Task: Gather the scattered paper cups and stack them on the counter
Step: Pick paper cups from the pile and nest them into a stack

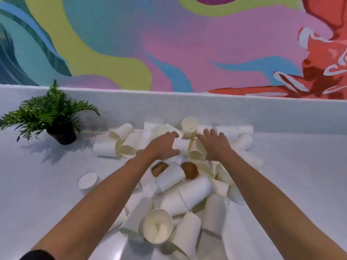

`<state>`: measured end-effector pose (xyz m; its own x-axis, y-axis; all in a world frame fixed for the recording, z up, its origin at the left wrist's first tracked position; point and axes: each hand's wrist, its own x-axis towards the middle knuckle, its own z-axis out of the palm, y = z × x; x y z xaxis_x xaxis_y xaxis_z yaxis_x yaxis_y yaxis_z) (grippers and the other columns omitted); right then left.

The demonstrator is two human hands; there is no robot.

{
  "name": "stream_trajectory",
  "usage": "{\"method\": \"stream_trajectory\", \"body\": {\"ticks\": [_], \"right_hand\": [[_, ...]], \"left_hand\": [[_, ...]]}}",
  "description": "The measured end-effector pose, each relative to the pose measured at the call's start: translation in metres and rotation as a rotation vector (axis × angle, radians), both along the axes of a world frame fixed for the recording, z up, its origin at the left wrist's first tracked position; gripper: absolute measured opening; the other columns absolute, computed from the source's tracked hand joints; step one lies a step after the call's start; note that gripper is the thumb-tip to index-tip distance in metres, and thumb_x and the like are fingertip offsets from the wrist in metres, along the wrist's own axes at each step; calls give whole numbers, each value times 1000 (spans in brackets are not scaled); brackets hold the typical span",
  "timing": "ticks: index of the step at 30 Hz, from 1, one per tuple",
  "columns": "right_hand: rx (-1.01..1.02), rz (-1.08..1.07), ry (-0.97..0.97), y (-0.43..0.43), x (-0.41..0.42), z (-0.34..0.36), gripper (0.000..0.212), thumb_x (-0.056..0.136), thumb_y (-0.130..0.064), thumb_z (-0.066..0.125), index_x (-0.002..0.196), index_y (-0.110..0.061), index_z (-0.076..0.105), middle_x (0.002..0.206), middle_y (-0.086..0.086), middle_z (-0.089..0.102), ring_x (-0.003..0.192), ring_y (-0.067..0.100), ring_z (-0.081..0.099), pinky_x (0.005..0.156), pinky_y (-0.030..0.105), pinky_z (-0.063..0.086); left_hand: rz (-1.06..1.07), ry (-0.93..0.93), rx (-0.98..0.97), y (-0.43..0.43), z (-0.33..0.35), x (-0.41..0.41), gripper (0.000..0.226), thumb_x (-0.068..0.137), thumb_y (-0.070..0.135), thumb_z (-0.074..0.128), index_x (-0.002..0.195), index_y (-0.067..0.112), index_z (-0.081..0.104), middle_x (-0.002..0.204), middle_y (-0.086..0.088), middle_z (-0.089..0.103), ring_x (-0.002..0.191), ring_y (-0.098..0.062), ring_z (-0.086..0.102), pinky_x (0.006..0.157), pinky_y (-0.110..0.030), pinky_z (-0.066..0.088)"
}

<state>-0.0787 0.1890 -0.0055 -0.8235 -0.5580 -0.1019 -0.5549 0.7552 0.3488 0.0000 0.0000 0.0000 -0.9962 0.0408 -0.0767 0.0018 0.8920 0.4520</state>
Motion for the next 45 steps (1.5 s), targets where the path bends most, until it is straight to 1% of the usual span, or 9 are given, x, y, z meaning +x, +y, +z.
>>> {"method": "stream_trajectory", "body": {"ticks": [7, 14, 18, 23, 26, 31, 36, 41, 45], "right_hand": [[-73, 53, 65, -9, -1, 0, 59, 80, -24, 68, 131, -15, 39, 131, 7, 44, 122, 26, 43, 95, 39, 40], [-879, -120, -192, -35, 6, 48, 73, 77, -50, 70, 136, -19, 39, 136, 2, 45, 119, 21, 49, 91, 35, 47], [-1087, -207, -428, -42, 15, 54, 68, 80, -50, 68, 135, -21, 40, 137, 0, 48, 119, 20, 51, 87, 27, 45], [-1103, -301, -660, -43, 24, 49, 63, 90, -64, 42, 137, -22, 38, 136, 4, 50, 106, 23, 59, 81, 33, 54], [-1010, -388, -701, -46, 33, 39, 56, 97, -57, 26, 130, -15, 43, 128, 10, 55, 98, 27, 60, 74, 33, 50], [-519, -266, -697, -56, 55, 3, 60, 92, -42, 54, 137, -5, 40, 135, 12, 52, 117, 27, 52, 82, 29, 38], [-657, -345, -783, -70, 66, -15, 55, 90, -14, 57, 141, -7, 38, 144, 11, 43, 129, 26, 44, 94, 28, 38], [-795, -329, -628, -74, 47, 23, 44, 90, -6, 50, 132, -12, 42, 129, 12, 52, 114, 27, 52, 83, 29, 42], [-804, -287, -274, -71, 33, 72, 43, 90, -5, 53, 131, -12, 42, 120, 14, 58, 104, 31, 58, 87, 37, 48]], "left_hand": [[41, -16, 103, 13, -16, -3, 65, 85, 24, 66, 142, 16, 36, 138, -7, 51, 122, -23, 52, 94, -37, 48], [124, 37, 529, 20, -15, -14, 83, 71, 21, 84, 139, 14, 36, 128, 0, 50, 120, -22, 51, 90, -29, 46], [180, 70, 636, 19, -11, -21, 76, 68, 26, 85, 130, 18, 43, 119, 2, 58, 110, -19, 56, 92, -37, 51], [246, 74, 621, -4, -13, -18, 73, 62, 31, 84, 125, 21, 49, 115, -1, 60, 105, -22, 59, 87, -41, 54], [369, 93, 561, -26, -18, -10, 73, 66, 27, 85, 126, 17, 45, 116, -1, 56, 103, -22, 55, 79, -35, 49], [422, 114, 482, -47, -25, 3, 73, 68, 28, 85, 127, 14, 44, 114, -1, 54, 102, -24, 54, 81, -36, 49], [370, 106, 410, -53, -24, 12, 72, 69, 28, 84, 126, 15, 43, 113, 0, 54, 100, -21, 53, 77, -31, 46], [362, 94, 394, -57, -21, 11, 72, 68, 27, 85, 126, 15, 43, 113, -2, 55, 101, -23, 54, 79, -34, 47], [373, 89, 349, -54, -20, 9, 75, 67, 30, 85, 126, 14, 43, 117, -7, 58, 102, -25, 56, 78, -34, 48]]}}
